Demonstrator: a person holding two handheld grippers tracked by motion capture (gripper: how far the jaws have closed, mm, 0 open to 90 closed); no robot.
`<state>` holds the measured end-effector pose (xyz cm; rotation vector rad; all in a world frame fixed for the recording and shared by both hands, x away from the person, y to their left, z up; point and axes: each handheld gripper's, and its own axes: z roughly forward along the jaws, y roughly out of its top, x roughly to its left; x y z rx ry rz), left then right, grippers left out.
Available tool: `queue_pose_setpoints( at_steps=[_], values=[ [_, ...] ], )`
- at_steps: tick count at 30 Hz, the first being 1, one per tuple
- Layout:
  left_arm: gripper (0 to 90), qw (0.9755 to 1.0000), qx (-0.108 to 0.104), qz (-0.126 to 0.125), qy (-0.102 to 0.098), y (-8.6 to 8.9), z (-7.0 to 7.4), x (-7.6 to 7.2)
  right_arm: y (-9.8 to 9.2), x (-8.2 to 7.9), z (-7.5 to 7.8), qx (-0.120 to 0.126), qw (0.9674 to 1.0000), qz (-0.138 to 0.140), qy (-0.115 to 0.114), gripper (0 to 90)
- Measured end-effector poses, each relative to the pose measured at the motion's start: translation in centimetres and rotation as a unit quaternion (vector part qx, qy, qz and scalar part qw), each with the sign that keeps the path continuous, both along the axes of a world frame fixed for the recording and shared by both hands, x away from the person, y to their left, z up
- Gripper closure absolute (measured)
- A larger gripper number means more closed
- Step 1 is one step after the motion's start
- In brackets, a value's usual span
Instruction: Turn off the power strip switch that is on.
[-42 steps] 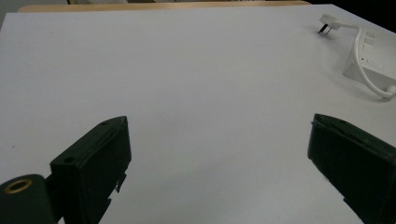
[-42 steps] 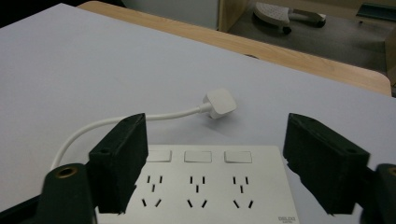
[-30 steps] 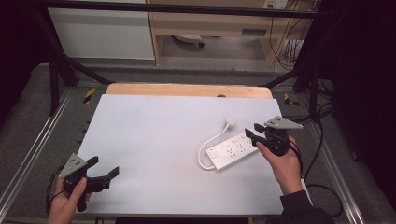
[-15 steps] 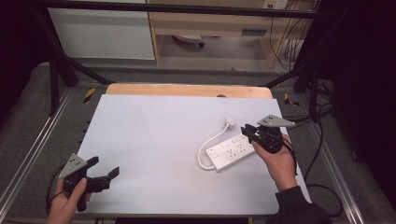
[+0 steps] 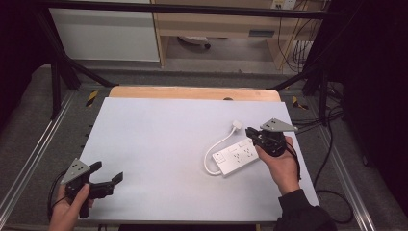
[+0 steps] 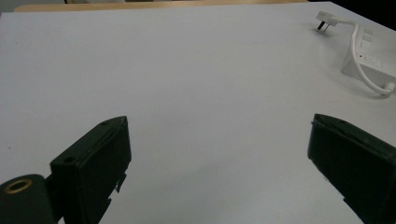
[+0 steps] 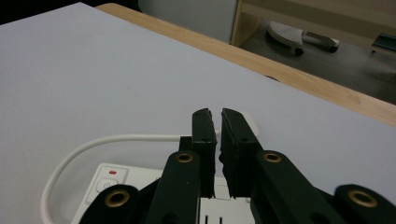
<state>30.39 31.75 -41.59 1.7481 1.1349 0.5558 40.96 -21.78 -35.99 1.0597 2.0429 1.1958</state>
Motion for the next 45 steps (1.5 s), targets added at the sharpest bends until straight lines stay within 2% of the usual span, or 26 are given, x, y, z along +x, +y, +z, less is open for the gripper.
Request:
queue_pose_setpoints(
  at_steps=[12,34,37,45],
  values=[
    [5.8,1.0000,0.000,0.000,0.002,0.0,0.0,0.0,0.7,0.4,-1.1,-0.001,0.9999,0.007,0.009,89.2],
    [5.8,1.0000,0.004,-0.001,0.002,0.0,-0.1,0.0,2.1,1.0,-2.6,-0.011,0.9994,0.015,0.030,90.0],
    [5.8,1.0000,0.005,-0.001,0.003,0.0,-0.1,0.0,2.2,1.1,-2.8,-0.011,0.9995,0.015,0.025,90.0],
    [5.8,1.0000,0.007,0.000,0.004,0.0,-0.1,0.1,2.2,1.2,-3.5,-0.011,0.9994,0.012,0.032,90.0]
  ],
)
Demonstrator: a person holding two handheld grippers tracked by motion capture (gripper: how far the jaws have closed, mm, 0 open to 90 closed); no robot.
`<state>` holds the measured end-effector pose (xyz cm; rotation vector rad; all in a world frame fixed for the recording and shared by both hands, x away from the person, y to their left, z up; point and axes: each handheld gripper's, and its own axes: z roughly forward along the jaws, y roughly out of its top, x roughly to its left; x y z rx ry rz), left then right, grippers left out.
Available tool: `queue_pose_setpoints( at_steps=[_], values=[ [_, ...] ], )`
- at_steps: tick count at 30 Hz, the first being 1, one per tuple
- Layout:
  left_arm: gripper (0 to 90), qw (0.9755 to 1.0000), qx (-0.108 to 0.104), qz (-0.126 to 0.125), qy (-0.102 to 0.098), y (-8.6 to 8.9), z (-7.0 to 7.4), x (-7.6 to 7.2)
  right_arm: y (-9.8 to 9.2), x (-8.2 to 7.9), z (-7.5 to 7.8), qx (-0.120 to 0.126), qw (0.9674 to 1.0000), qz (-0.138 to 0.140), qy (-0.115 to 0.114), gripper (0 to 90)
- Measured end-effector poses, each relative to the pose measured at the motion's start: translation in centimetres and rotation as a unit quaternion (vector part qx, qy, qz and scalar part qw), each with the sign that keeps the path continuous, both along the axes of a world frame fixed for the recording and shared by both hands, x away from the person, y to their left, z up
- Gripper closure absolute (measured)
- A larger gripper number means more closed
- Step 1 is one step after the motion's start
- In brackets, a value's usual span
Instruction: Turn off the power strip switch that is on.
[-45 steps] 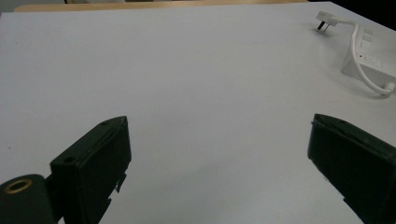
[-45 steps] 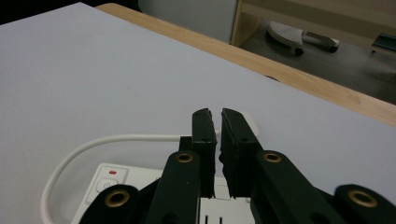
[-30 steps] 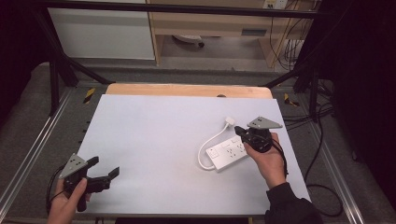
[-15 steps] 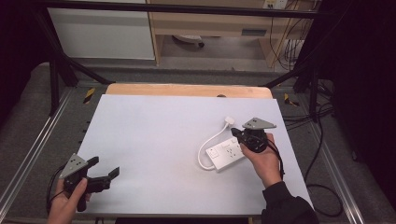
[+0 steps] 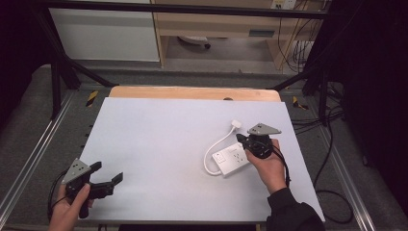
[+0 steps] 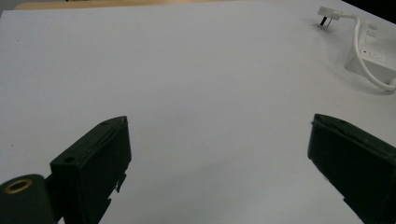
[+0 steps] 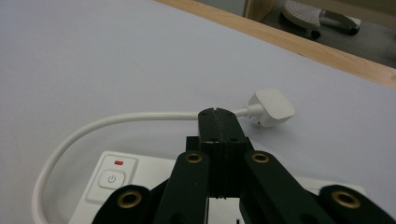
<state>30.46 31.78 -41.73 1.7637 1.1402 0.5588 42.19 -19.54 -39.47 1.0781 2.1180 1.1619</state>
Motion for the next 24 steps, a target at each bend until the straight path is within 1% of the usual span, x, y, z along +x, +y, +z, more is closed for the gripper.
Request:
queue_pose_setpoints(
  at_steps=[2,6,19,24],
  values=[
    [5.8,1.0000,0.000,0.000,0.000,0.0,0.0,0.0,0.1,0.0,-0.1,0.002,1.0000,-0.002,0.005,90.0],
    [5.8,1.0000,0.000,0.000,0.001,0.0,0.0,0.0,0.1,0.1,-0.5,0.000,1.0000,-0.001,0.005,90.0],
    [5.8,1.0000,0.002,-0.001,0.000,0.0,0.0,0.0,0.2,0.3,-2.1,-0.003,0.9997,-0.006,0.022,90.0],
    [5.8,1.0000,0.002,-0.001,0.000,0.0,0.0,0.0,0.3,0.5,-2.4,-0.004,0.9996,-0.006,0.027,90.0]
  ],
)
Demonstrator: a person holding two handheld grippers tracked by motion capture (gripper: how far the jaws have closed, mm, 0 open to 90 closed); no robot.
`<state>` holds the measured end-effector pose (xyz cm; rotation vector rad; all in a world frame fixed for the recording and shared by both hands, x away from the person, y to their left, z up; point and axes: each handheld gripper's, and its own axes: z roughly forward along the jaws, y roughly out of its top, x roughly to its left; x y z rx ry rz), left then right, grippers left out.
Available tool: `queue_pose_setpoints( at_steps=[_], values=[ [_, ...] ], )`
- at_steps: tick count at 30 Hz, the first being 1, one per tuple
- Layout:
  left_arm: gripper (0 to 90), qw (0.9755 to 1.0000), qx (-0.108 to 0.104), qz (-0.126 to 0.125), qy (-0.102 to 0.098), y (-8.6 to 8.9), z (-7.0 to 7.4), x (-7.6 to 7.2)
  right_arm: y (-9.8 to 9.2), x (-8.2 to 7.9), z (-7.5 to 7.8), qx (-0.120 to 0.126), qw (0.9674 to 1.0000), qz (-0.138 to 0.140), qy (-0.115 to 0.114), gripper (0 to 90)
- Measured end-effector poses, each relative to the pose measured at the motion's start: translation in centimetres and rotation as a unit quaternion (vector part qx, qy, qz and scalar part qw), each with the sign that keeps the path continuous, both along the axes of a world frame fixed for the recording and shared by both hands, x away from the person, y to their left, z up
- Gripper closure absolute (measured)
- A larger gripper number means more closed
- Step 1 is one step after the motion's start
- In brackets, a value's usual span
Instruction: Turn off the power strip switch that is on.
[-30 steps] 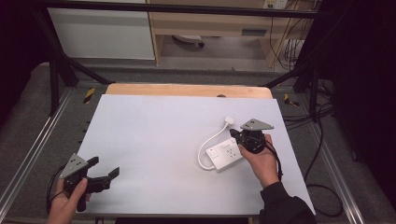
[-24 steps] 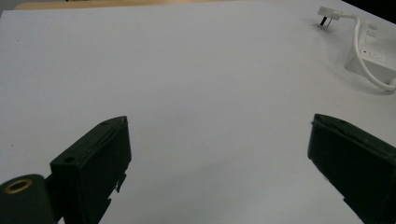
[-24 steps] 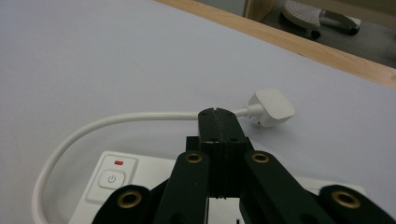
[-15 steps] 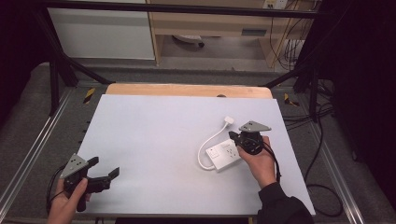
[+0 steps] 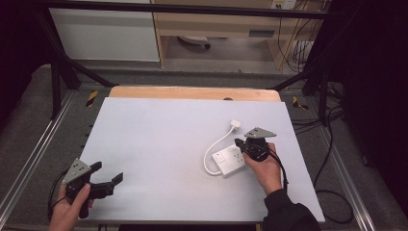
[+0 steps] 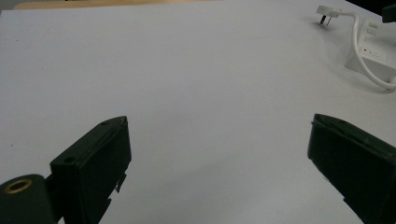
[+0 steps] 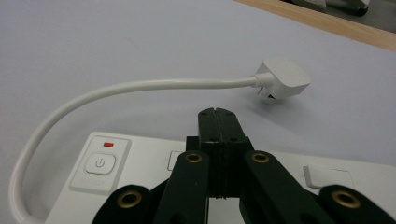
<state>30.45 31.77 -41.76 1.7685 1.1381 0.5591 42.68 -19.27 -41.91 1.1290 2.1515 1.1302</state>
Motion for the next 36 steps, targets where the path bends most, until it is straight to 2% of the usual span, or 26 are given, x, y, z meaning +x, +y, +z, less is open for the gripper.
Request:
queue_pose_setpoints(
  at_steps=[36],
  values=[
    [5.8,1.0000,0.001,-0.002,0.001,0.0,0.0,0.0,0.2,0.3,-1.4,-0.006,0.9999,-0.003,0.015,90.0]
  ],
)
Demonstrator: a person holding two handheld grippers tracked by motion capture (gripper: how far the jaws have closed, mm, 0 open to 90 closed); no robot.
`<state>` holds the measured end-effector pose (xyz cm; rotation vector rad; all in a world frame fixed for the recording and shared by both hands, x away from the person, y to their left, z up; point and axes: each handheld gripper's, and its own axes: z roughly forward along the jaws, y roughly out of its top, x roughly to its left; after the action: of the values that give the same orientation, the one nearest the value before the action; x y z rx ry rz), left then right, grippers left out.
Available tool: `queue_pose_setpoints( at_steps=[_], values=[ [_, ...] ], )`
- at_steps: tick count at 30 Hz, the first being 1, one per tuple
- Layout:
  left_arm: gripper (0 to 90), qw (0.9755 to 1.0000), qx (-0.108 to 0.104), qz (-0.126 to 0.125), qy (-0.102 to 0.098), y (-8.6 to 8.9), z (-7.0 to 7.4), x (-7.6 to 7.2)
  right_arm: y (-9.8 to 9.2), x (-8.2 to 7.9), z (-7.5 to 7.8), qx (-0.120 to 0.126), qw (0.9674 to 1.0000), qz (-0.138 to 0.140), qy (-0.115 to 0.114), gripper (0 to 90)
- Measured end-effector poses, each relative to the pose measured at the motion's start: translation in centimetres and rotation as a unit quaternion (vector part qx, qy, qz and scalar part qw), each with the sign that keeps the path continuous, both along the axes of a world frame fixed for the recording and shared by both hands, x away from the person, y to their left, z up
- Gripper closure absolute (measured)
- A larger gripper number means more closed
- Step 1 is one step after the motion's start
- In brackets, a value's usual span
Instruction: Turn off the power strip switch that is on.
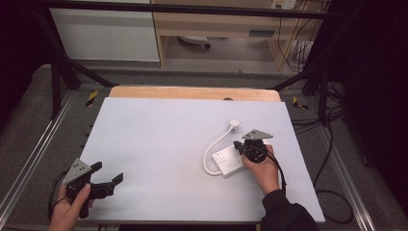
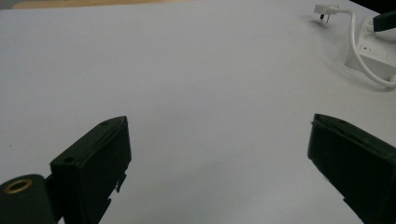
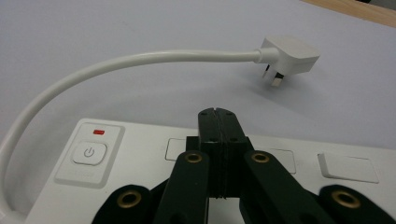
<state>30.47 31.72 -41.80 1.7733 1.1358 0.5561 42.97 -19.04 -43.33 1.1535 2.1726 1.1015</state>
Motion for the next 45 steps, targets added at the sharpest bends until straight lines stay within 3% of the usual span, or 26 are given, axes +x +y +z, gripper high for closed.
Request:
queue_pose_setpoints(
  at_steps=[32,45],
  values=[
    [5.8,1.0000,0.002,0.000,0.000,0.01,0.00,0.00,0.11,0.12,-0.54,-0.006,1.0000,0.001,-0.002,90.0],
    [5.8,1.0000,0.004,-0.001,0.001,-0.02,-0.02,0.00,0.08,0.13,-0.62,0.005,1.0000,-0.006,0.001,90.0]
  ],
)
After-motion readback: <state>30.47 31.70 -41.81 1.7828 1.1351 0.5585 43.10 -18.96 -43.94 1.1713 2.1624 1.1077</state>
